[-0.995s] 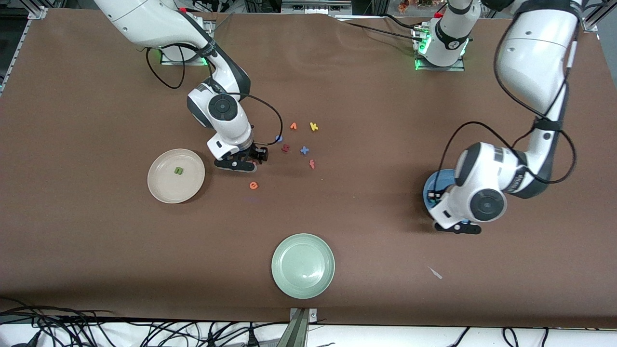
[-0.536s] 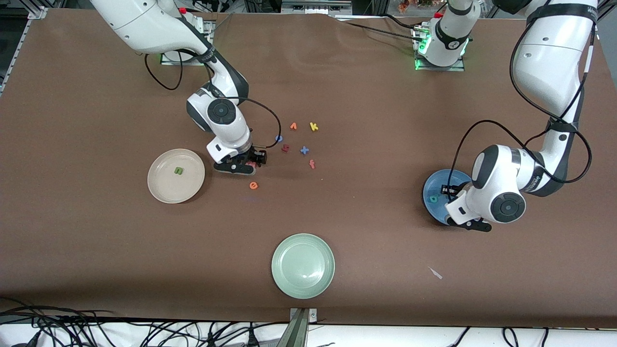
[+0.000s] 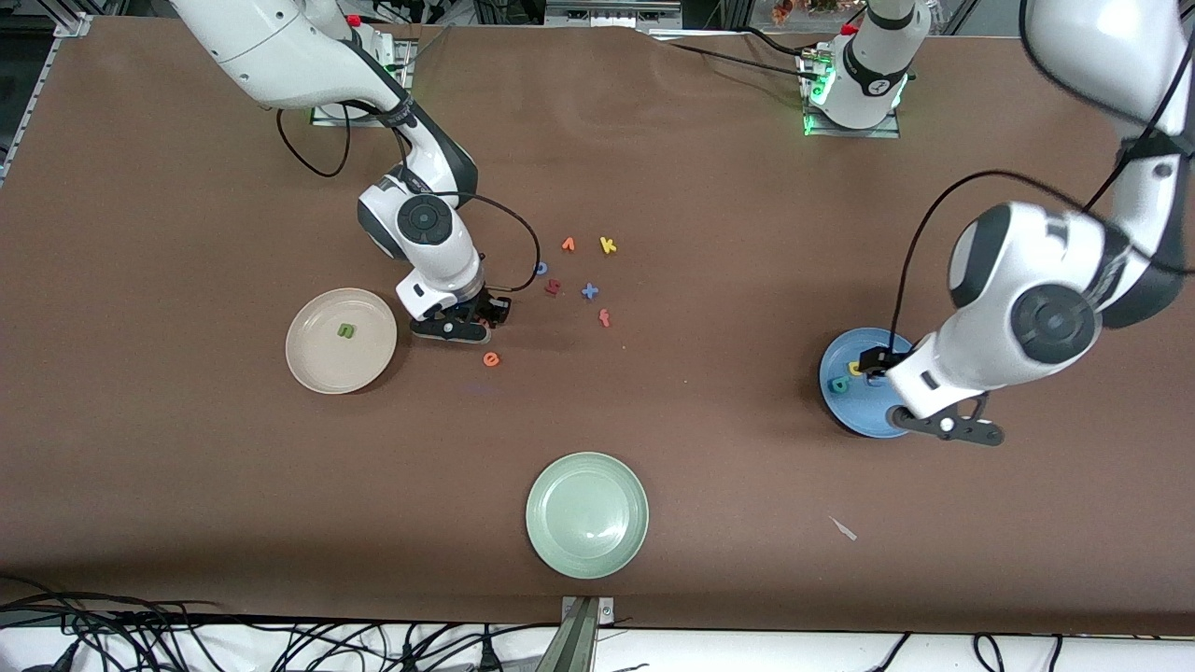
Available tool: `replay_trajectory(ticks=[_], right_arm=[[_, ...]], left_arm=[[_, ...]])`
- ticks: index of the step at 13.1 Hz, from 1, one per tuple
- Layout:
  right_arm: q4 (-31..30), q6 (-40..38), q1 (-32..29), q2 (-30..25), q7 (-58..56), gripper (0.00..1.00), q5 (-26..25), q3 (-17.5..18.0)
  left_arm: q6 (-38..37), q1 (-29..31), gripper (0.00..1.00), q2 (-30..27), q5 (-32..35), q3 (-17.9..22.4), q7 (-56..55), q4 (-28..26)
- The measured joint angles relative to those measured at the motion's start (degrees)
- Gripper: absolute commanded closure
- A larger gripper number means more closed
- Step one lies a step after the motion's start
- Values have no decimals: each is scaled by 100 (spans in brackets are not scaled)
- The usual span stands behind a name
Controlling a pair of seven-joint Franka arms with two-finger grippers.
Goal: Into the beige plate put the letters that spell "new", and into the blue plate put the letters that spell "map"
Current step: 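Drop the yellow D on the blue plate while the right gripper carries the pink W, then release the W on the beige plate while the left gripper withdraws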
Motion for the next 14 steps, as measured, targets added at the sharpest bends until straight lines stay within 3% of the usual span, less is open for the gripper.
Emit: replay_trajectory(ticks=[4,8,11,14], right_arm=[[35,-41,-4,-38,-53,70,-74,-80],[135,-819,-268,-477,-1155,68,-83,-294],[119,-1331,-731,-833,-2154,66,-83,-341],[-150,-1379,-916,-1042,-2684,27,-82,-513]], left_arm=[[-331,-51,0,-1130,-640,278,13,-132],[-262,-488,0,-2255,-900,924,105,-1118],[-185,-579,0,-2561,-901,856,107,-1659],[-350,-598,0,-2583,-901,849,107,-1616]])
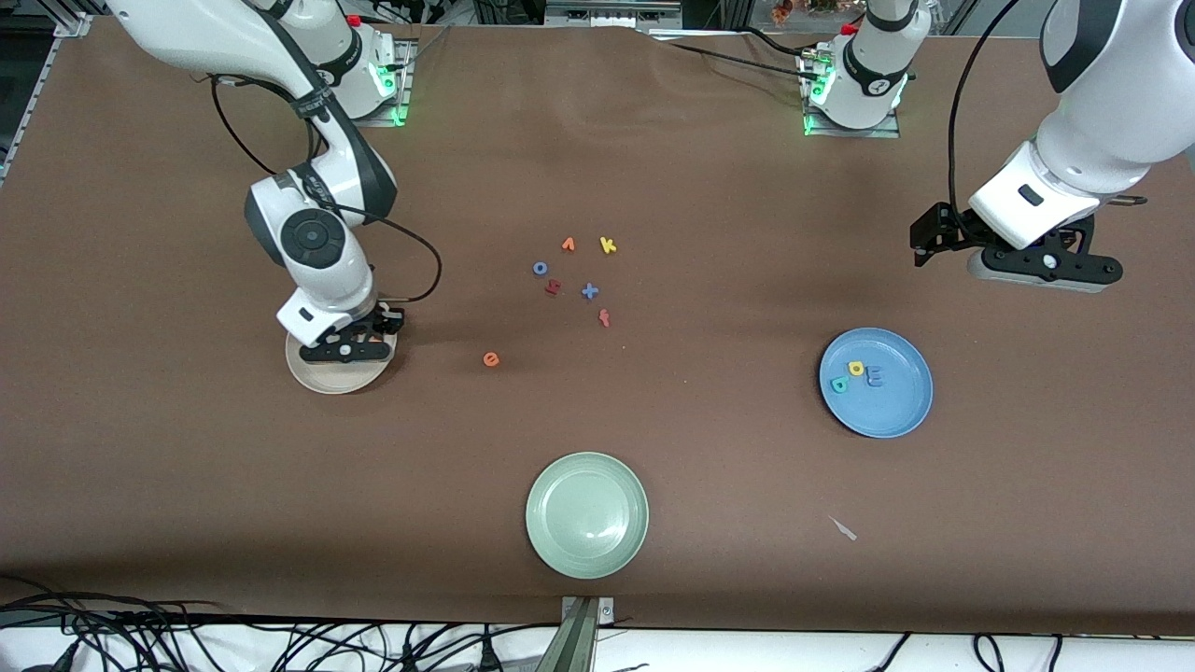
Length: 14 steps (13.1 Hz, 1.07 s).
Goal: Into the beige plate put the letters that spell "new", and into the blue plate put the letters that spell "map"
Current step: 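Release the W on the beige plate while the left gripper withdraws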
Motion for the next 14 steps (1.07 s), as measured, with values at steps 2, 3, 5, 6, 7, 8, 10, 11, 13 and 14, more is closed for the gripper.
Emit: replay_trajectory(ticks=[2,3,5,6,7,8,10,11,13,14], right_arm=[[-284,280,-13,-34,-19,20,0,-84],[-367,373,-12,-33,-3,20,1,-88],[-380,455,-10,-36,159,20,8,-42],[-312,493,-13,-31,365,20,27,65],[-143,479,-10,16,697,20,50,280],[113,419,12,131,1051,20,54,520],[705,327,214,533,1563,21,65,767],[992,322,367,781,1781,21,65,785],[1429,318,645,1263,2161,21,64,785],[1541,319,755,1450,2354,21,30,784]], left_arm=[[-18,0,0,-11,0,1,0,123],[-25,2,0,-12,0,3,-1,203],[-56,5,0,-12,0,8,-1,306],[-70,5,0,-12,0,6,-2,326],[-74,5,0,-12,0,6,-2,337],[-74,6,0,-11,0,9,-3,372],[-75,12,0,-6,-1,19,-8,481],[-80,17,0,-3,-1,26,-8,505],[-86,19,0,33,-1,30,-10,508],[-85,24,0,56,-2,36,-12,518]])
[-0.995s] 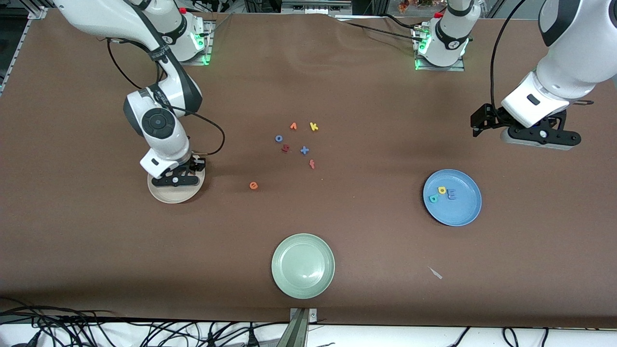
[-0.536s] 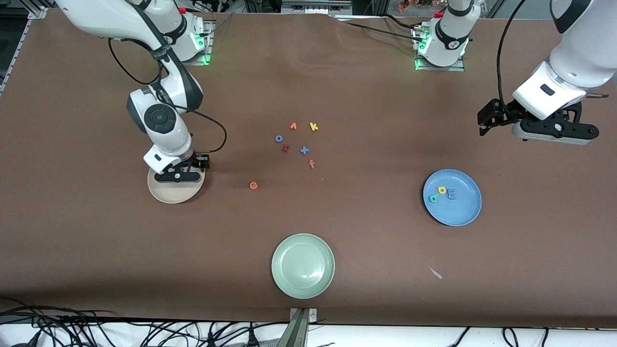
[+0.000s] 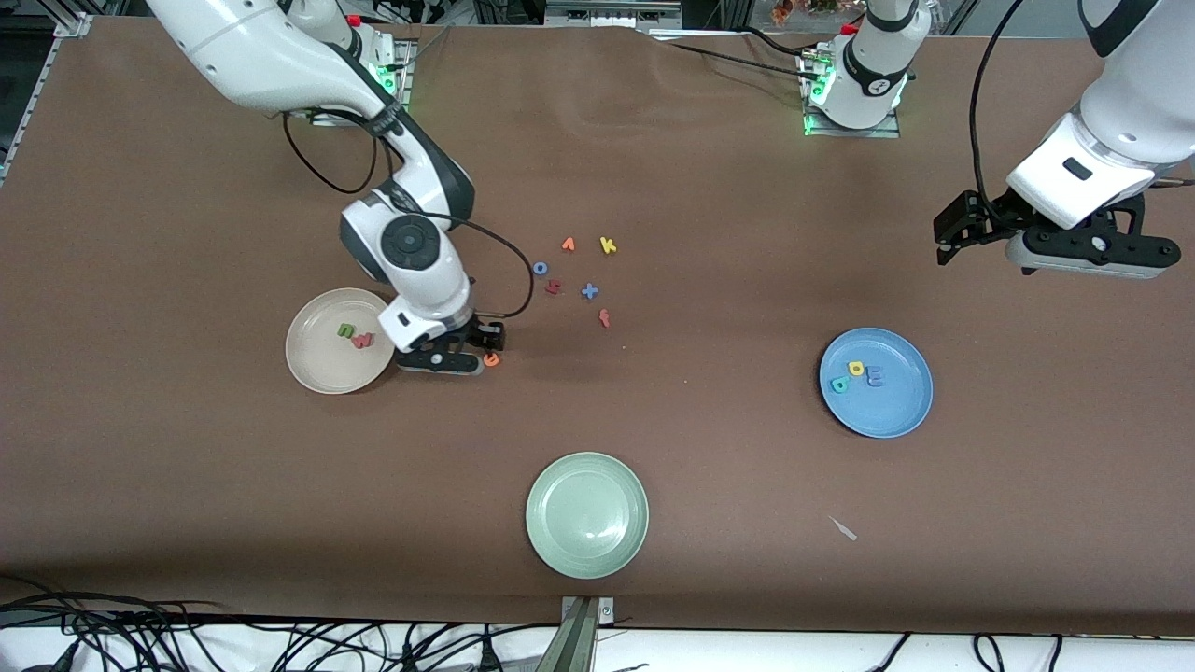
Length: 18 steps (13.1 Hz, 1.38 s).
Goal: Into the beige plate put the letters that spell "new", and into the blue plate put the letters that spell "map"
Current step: 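Release the W on the beige plate while the left gripper withdraws, then grasp the orange e with the right gripper and drop it on the beige plate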
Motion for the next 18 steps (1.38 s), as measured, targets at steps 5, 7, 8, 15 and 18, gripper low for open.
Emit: replay_trajectory(ticks=[5,7,8,15,18], right_arm=[[62,64,146,357,840,32,-712,-5],[63,105,145,379,856,40,-753,-10],[63,122,145,381,856,46,-758,-10],[65,270,142,383,851,43,-782,-100],[67,421,138,406,852,43,-782,-126]], left_arm=[[0,20,0,29,-2,35,0,46],[0,50,0,32,-3,36,0,49],[0,56,0,38,-5,36,0,49],[0,71,0,94,-6,35,0,116],[0,73,0,114,-6,33,0,124]])
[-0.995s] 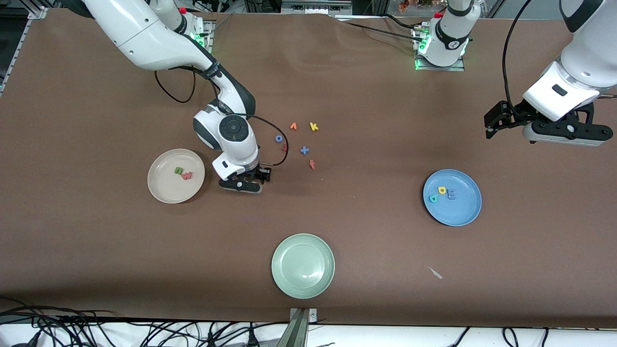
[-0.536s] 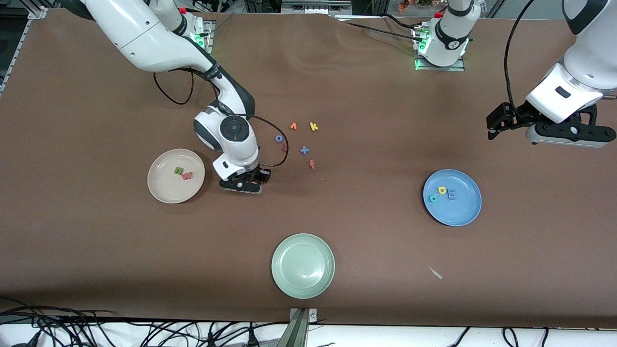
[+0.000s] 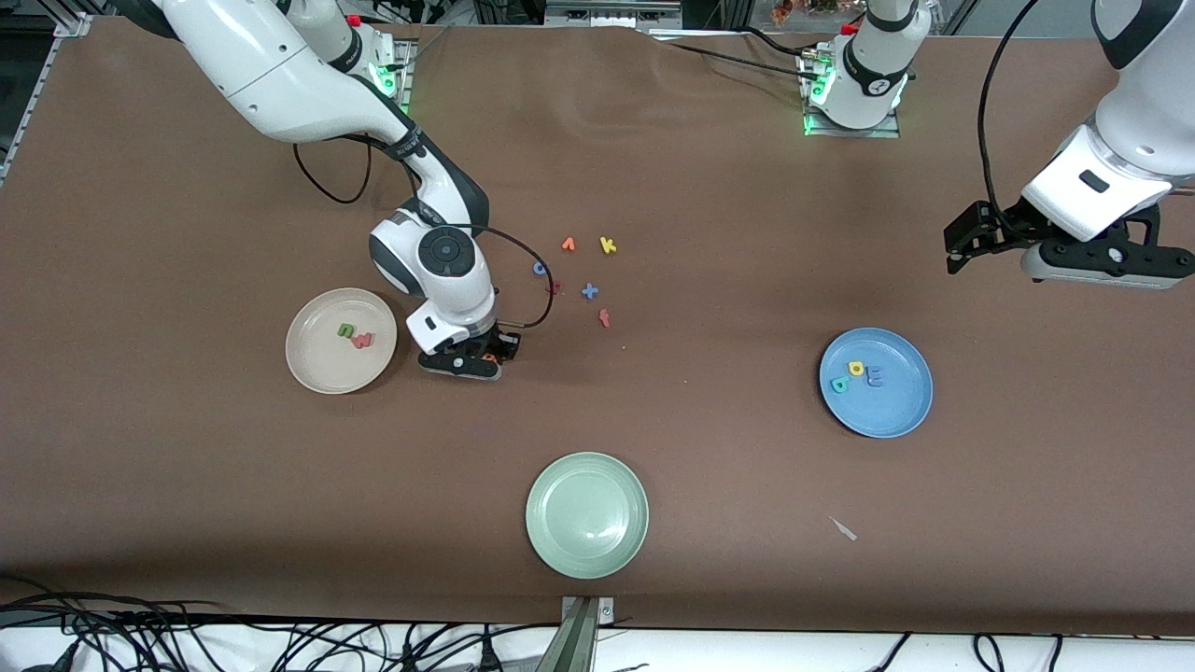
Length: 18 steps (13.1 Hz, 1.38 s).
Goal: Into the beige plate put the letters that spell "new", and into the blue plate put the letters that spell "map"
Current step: 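Grasp the orange e with the right gripper and drop it on the beige plate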
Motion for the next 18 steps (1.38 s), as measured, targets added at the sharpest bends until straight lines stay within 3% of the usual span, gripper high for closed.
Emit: replay_trajectory(ticks=[4,9,14,18], right_arm=[[6,60,0,54,17,48,0,0],[24,85,3,54,17,81,0,10],[56,31,-13,-13,-176,83,-15,-68],[-305,-645,-426,-802,-1463,83,6,-130]], left_arm=[[0,0,0,45,0,0,0,5],[0,0,0,54,0,0,0,14],[0,0,0,54,0,0,0,17],[0,3,0,59,0,0,0,22]])
